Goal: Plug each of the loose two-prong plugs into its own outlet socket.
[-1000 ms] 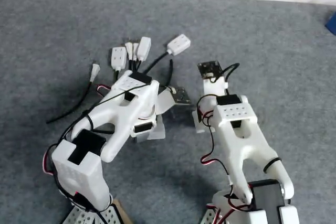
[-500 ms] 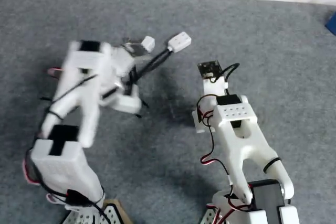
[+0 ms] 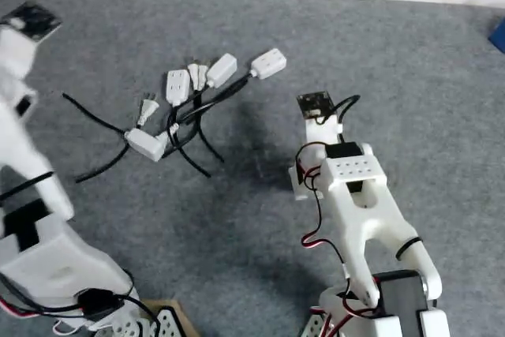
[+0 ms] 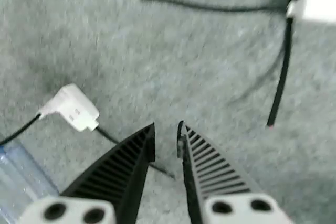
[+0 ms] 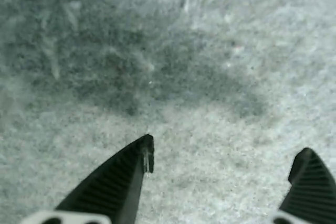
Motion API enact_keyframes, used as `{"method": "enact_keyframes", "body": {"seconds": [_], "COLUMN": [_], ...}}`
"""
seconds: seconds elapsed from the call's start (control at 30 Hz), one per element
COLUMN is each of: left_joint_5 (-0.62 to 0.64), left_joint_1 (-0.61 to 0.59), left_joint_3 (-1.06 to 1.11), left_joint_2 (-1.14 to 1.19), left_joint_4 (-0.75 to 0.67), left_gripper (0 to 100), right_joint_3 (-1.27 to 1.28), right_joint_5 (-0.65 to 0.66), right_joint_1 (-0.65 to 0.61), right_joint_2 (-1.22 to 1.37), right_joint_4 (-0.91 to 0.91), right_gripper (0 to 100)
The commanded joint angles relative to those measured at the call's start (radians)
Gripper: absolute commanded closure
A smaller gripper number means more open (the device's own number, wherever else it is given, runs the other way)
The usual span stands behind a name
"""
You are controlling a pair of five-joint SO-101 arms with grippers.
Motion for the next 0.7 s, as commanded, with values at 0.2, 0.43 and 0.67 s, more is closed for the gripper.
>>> {"method": "enact_keyframes", "body": {"seconds": [0.2,0.43,0.67], "left_joint_5": [-0.104,-0.203,-0.462], "left_joint_1": [0.163,0.438,0.433], "left_joint_3": [0.268,0.315,0.363], "left_joint_2": [-0.018,-0.008,-0.007], "left_joint_4": [0.014,0.006,0.005], "left_gripper": [64,63,63], "right_joint_3": [-0.002,-0.002,-0.002], "right_joint_5": [-0.012,-0.005,-0.003], "right_joint_1": [-0.015,-0.015,-0.012], "right_joint_2": [-0.036,-0.036,-0.038], "right_joint_4": [-0.015,-0.013,-0.012], "right_gripper": [61.2,61.2,61.2]}}
